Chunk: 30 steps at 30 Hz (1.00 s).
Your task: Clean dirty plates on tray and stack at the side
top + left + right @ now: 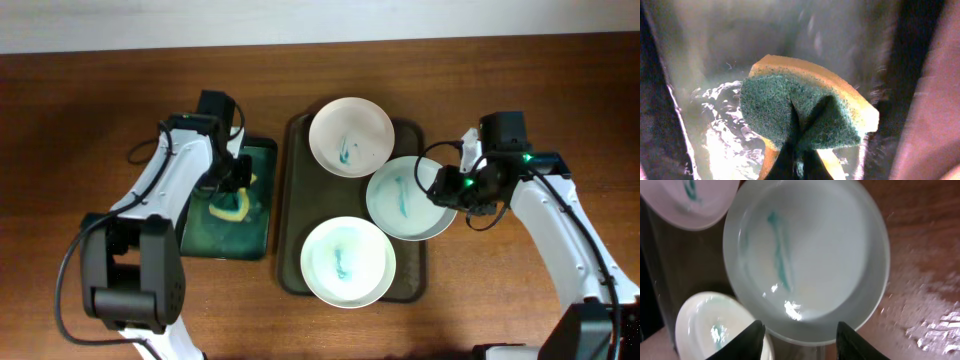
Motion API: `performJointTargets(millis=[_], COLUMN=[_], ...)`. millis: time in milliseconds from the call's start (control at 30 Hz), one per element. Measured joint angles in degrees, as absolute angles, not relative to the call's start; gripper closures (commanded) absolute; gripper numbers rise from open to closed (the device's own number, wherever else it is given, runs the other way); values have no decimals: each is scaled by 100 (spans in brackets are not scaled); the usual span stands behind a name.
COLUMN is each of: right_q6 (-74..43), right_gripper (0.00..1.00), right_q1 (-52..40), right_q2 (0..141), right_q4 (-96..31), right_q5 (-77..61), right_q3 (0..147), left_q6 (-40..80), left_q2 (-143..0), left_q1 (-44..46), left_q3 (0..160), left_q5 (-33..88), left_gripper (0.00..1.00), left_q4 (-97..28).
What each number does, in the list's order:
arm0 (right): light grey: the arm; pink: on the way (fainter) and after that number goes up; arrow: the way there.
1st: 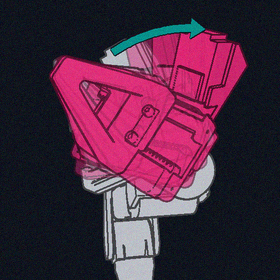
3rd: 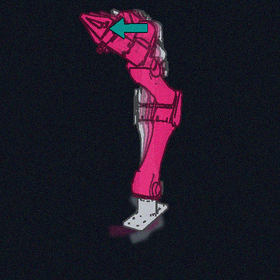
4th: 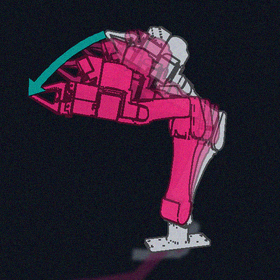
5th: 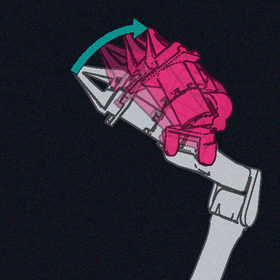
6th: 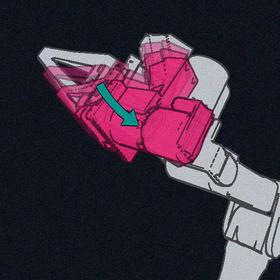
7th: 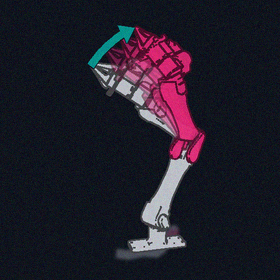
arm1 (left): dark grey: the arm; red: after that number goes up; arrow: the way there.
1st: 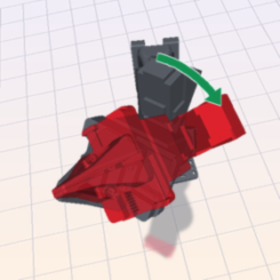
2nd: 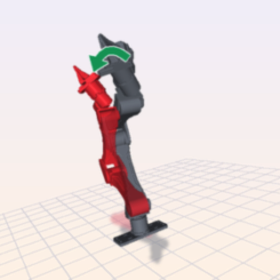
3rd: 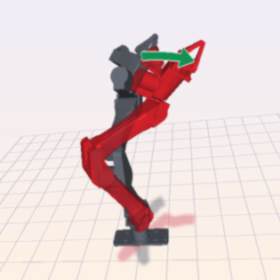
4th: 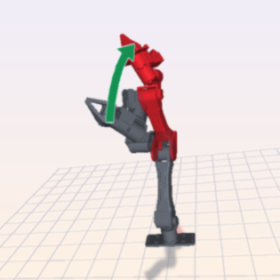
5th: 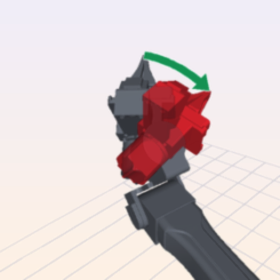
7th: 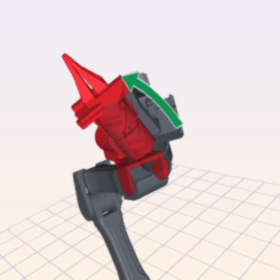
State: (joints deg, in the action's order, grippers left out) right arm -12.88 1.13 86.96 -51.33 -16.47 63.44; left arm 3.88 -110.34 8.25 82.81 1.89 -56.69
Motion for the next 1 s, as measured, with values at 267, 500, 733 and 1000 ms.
performJointTargets(millis=[267, 500, 733, 1000], right_q6=[-451, -1422, -1522, -1616], right_gripper=[52, 58, 96, 96], right_q1=[-421, -1686, -1704, -1704], right_q2=[8748, 8772, 8783, 8783], right_q4=[-6243, -5026, -3975, -2543], right_q5=[-2370, -2257, -2215, -1734], right_q3=[6318, 4818, 4185, 4224], left_q6=[388, 388, 390, 515], left_q2=[-10652, -9948, -9417, -9417], left_q1=[825, 825, 825, 915], left_q3=[8696, 8698, 8726, 8726], left_q5=[884, 974, 1079, 1273], left_gripper=[100, 100, 100, 100], left_q4=[-6143, -6497, -6665, -6646])
